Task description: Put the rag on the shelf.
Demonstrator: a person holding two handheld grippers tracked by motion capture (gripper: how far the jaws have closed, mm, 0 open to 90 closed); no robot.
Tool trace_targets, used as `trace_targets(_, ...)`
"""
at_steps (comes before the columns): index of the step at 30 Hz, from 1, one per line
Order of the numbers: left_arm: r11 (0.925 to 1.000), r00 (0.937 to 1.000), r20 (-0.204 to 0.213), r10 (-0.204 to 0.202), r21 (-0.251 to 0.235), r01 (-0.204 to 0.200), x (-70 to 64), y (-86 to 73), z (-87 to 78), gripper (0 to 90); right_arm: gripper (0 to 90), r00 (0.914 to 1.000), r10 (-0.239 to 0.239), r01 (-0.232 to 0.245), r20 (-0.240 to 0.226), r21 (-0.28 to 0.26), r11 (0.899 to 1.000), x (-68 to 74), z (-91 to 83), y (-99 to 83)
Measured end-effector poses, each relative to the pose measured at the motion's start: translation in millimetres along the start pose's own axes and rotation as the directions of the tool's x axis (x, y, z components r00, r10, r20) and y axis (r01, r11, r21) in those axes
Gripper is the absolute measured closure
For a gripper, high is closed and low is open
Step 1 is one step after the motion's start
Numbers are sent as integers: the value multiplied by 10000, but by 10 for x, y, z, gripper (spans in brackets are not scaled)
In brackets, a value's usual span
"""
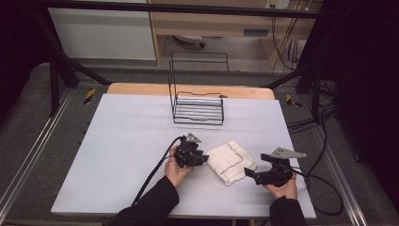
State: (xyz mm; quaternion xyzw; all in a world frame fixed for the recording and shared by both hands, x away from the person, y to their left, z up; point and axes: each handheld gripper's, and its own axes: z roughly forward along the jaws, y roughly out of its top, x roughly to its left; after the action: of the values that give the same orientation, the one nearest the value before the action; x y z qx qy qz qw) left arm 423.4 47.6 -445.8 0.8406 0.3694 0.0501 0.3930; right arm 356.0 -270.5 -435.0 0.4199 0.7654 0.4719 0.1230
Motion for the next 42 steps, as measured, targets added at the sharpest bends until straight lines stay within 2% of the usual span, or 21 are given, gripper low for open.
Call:
trace_targets(4,9999,9999,96,-144,32,144,13,12,39,686,5,10000,-9,9,-31,43,10000,1,8,-1)
trace_targets(7,10000,9999,101,-33,22,32,12,20,60,686,5,10000,-3,3,-19,25,10000,0,9,1)
trace_targets(10,9997,9993,285,-230,100,227,29,24,79,705,5,10000,0,0,-16,11,10000,0,10,1)
trace_targets(17,9999,9999,150,30,143,-33,-14,35,53,813,5,10000,14,-14,-24,50,10000,6,16,3)
trace_targets(20,9999,9997,220,40,159,-44,-19,31,2,825,5,10000,-7,7,-42,41,10000,8,21,2)
trace_targets(23,9998,9992,372,125,178,-131,-25,-9,-152,828,7,10000,42,-42,-52,32,10000,14,25,2)
trace_targets(24,9998,9992,372,125,178,-131,-25,-9,-152,829,8,10000,49,-48,-38,30,10000,16,28,4)
trace_targets(26,9995,9993,295,215,213,-221,-43,-57,-225,829,9,9999,100,-100,-48,40,9999,28,34,10)
trace_targets(27,9996,9997,189,160,241,-164,-57,-114,-297,829,10,10000,70,-70,-50,61,10000,33,39,13)
trace_targets(30,9996,9999,48,122,236,-123,-79,-175,-364,829,12,9999,99,-99,-45,91,9999,57,61,21)
trace_targets(31,9997,10000,-12,94,215,-94,-113,-239,-420,829,13,9999,140,-140,-39,115,9998,63,71,24)
trace_targets(36,9997,9997,-111,225,91,-224,-191,-365,-491,824,32,9996,275,-275,47,121,9995,76,119,30)
trace_targets(39,9992,9991,-100,400,38,-400,-182,-361,-491,804,50,9989,437,-440,176,145,9989,80,151,41)
trace_targets(42,9996,9996,-45,295,-49,-295,-147,-313,-490,751,51,9986,463,-469,258,225,9986,88,172,50)
